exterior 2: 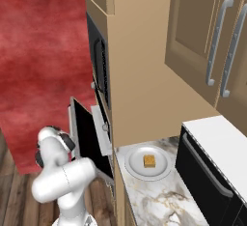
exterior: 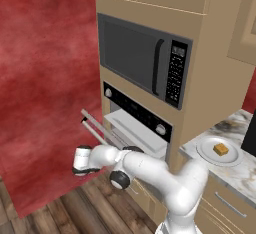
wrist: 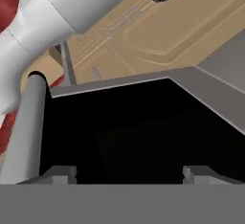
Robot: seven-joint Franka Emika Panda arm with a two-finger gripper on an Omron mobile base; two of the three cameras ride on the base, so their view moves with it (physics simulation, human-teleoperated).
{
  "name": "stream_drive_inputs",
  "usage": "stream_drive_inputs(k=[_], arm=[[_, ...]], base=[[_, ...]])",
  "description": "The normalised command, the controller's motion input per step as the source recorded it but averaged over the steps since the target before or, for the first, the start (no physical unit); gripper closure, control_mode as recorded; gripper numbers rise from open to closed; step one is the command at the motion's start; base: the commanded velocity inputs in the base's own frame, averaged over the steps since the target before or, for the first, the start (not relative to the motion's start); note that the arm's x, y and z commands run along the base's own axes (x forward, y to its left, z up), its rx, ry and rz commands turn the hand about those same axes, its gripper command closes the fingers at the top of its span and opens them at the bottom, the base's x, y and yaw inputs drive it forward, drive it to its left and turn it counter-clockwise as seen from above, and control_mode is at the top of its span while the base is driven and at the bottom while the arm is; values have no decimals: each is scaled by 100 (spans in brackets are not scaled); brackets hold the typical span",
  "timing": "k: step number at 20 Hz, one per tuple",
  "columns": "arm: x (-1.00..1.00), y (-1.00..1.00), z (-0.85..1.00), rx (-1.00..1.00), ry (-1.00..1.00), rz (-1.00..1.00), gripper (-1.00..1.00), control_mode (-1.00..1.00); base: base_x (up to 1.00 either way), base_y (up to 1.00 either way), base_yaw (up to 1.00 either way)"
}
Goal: Take the baked cake out of the oven and place it on the plate for cooling. Then close the oven door.
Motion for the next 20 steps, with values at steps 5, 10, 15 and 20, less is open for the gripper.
stream_drive_inputs(k=[5, 10, 15, 20], arm=[[100, -100, 85, -9, 20, -17, -100, -100], [93, -100, 62, -7, 34, -10, -100, -100], [99, -100, 23, -4, 43, -1, -100, -100], [85, -83, 0, -2, 40, 0, -100, -100]], base=[[0, 0, 0], [0, 0, 0], [0, 0, 0], [0, 0, 0]])
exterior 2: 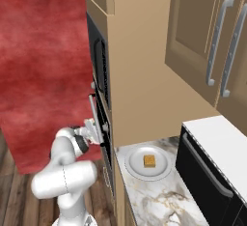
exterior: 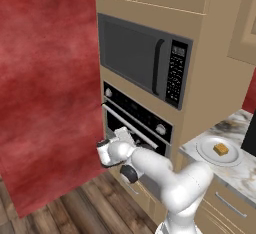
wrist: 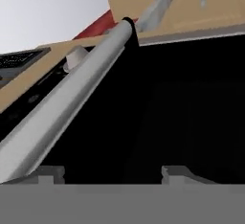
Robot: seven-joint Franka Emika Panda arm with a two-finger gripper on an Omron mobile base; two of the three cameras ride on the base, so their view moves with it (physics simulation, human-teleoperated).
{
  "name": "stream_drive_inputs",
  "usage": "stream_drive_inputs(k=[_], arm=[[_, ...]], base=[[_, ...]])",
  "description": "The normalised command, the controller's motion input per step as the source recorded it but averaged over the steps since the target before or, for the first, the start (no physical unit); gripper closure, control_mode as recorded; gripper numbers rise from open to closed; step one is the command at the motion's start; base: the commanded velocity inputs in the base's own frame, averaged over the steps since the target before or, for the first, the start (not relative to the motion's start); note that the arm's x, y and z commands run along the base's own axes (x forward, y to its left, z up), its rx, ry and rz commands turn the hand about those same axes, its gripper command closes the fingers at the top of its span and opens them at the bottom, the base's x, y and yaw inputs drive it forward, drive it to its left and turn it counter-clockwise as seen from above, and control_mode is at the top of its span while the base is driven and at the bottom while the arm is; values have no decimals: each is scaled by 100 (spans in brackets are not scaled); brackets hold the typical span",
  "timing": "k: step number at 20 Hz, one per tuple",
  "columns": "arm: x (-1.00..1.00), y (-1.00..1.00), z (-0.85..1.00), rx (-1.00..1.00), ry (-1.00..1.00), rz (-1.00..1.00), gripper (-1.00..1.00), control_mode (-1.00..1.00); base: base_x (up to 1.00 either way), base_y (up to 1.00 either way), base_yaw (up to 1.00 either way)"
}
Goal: Take the baked cake out of the oven and place it on the plate for cooling. Then close the oven door.
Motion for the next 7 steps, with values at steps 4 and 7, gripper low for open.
stream_drive_inputs(k=[4, 7], arm=[[7, -31, 0, 0, 30, 0, -100, -100], [0, -16, 1, 0, 23, 0, -100, -100]], base=[[0, 0, 0], [0, 0, 0]])
